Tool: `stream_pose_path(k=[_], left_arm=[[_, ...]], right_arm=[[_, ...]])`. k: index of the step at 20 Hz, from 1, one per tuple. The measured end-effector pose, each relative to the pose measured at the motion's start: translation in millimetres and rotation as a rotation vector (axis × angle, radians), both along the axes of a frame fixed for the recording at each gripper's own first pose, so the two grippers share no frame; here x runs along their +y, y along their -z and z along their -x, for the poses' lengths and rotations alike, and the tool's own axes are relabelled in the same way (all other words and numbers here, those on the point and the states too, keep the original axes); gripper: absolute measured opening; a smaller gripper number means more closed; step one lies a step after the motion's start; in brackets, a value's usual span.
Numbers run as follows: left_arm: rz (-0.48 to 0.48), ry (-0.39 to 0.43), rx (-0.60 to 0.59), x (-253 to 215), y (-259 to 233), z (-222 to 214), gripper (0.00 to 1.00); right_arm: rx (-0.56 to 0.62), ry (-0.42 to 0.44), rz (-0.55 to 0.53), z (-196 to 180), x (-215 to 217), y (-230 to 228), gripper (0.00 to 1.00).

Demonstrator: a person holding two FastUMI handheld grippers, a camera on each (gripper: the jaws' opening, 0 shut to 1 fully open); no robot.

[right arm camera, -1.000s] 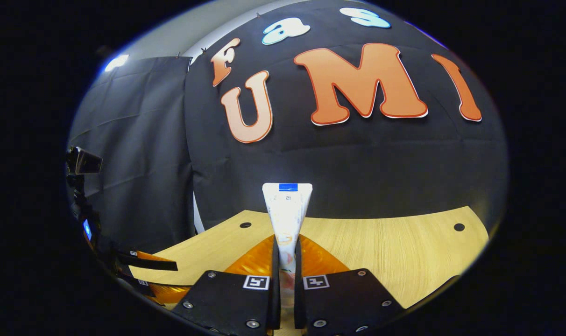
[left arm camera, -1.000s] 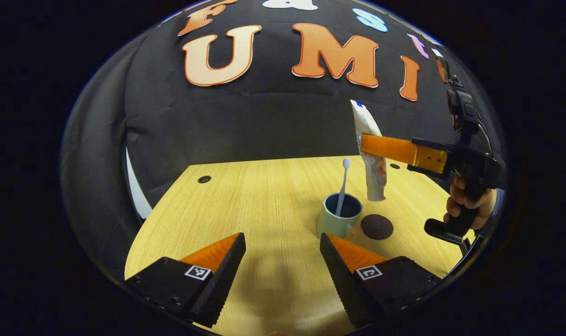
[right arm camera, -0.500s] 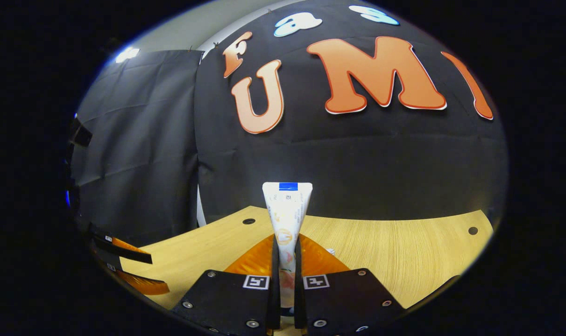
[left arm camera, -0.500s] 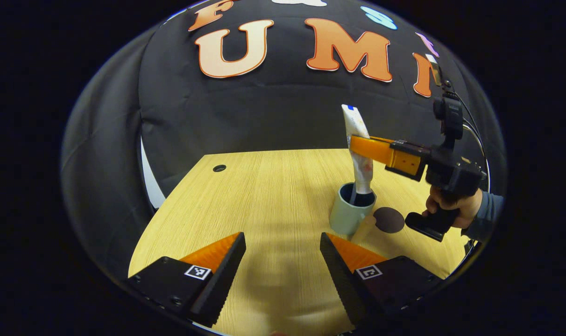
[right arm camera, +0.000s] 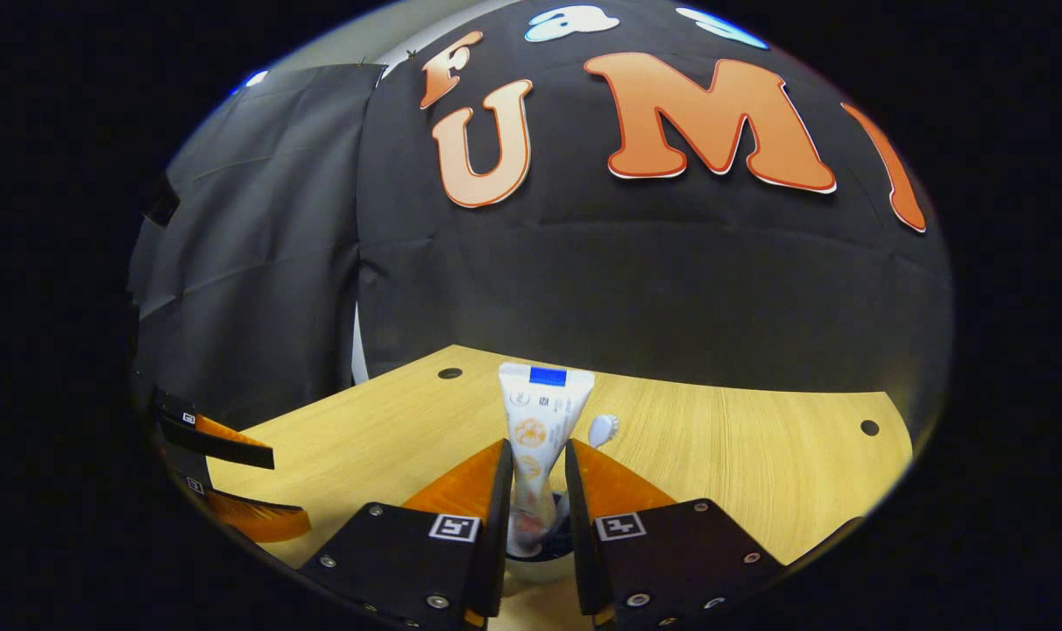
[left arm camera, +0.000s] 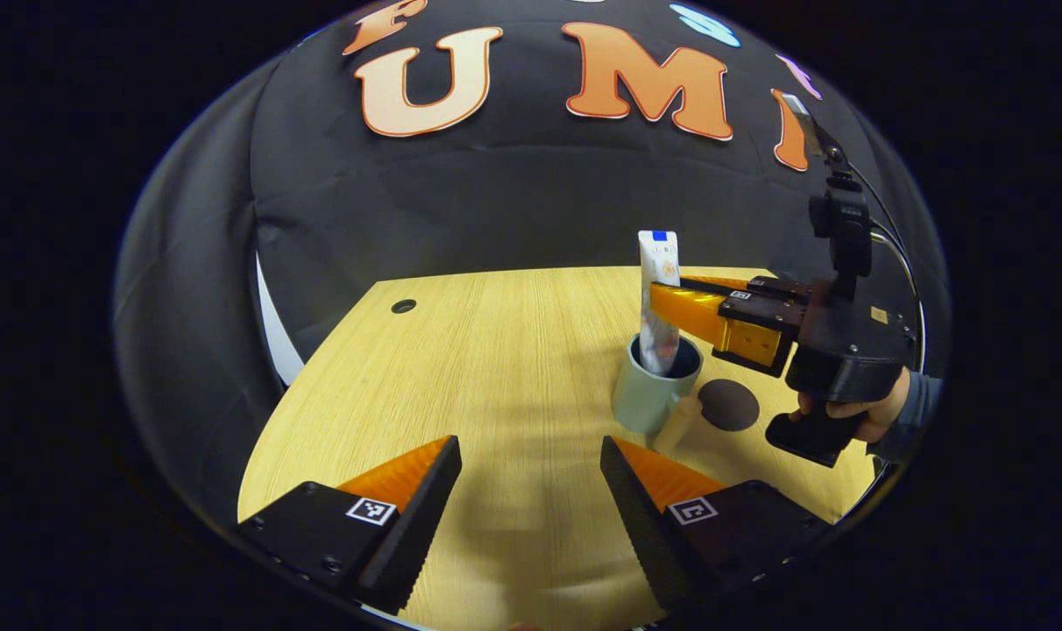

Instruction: Put the toothbrush and toothpaste on the desktop into the cup, then pick up the cup and place it on the coaster on the desktop.

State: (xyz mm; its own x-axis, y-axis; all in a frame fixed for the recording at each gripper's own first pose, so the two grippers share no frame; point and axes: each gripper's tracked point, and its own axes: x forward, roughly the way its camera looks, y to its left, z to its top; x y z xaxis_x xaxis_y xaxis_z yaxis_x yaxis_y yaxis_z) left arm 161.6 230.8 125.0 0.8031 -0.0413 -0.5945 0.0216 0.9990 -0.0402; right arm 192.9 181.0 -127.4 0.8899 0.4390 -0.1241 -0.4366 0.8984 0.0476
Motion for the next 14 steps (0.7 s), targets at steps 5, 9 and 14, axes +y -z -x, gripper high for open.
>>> stream_pose_path(k=[5,9,14], left_arm=[[0.016,0.022,0.000,-13,-2,-11,0.97],[0.034,0.048,-0.005,-25,-5,-25,0.96],[0.074,0.106,0.017,-53,-3,-41,0.96]], right_arm=[[-0.047,0.013,-0.003,9,-14,-27,0.34],[-0.023,0.049,-0.012,18,-35,-37,0.36],[-0.005,0.100,0.003,32,-65,-49,0.53]])
